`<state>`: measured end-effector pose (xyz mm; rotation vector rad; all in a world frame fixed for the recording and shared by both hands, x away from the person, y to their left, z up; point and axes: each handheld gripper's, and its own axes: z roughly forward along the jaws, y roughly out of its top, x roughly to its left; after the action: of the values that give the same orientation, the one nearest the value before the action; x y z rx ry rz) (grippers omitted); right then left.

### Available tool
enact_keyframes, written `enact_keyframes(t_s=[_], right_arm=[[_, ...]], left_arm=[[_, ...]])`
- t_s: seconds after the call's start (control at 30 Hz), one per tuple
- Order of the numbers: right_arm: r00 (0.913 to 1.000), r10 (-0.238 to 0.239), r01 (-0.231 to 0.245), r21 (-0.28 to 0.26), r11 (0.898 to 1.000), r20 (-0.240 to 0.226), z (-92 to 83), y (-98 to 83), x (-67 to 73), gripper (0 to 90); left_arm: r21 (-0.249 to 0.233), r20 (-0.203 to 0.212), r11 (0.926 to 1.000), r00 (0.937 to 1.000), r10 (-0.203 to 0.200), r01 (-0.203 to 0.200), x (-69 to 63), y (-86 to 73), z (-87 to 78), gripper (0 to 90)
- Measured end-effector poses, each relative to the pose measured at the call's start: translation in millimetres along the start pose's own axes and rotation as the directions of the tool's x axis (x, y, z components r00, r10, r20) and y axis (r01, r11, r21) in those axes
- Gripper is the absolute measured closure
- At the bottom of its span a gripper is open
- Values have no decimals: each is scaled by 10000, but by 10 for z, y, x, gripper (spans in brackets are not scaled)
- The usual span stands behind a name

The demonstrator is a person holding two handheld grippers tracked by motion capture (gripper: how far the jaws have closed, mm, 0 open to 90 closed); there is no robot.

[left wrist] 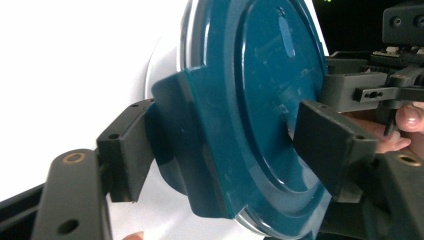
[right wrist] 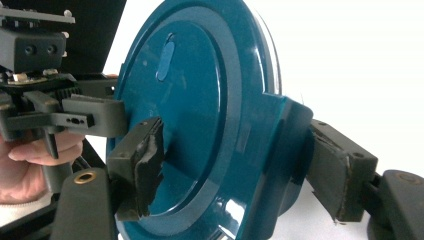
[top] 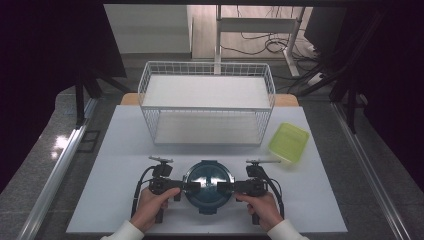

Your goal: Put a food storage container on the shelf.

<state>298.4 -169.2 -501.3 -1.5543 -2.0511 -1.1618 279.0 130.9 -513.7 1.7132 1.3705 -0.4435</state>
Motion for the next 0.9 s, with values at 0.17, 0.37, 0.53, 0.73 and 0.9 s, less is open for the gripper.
enact_keyframes(t_s=[0.17,0.37,0.53,0.73,0.9], right_arm=[[9986,-516,517,-86,9986,148,-43,-38,66,294],[9994,-348,349,-145,9993,78,-77,-61,62,308],[9990,-397,402,-222,9989,207,-89,-75,94,313],[9992,-320,327,-284,9991,241,-106,-75,108,318],[9987,-417,427,-375,9984,279,-123,-65,118,321]], left_arm=[[-217,-112,9997,9999,88,-91,-56,-40,-48,313],[-444,-163,9989,9998,136,-143,-102,-68,-81,351],[-453,-182,9989,9998,78,-86,-119,-74,-94,356],[-523,-278,9985,9995,128,-143,-157,-81,-111,367],[-603,-366,9980,9991,190,-212,-183,-72,-116,374]])
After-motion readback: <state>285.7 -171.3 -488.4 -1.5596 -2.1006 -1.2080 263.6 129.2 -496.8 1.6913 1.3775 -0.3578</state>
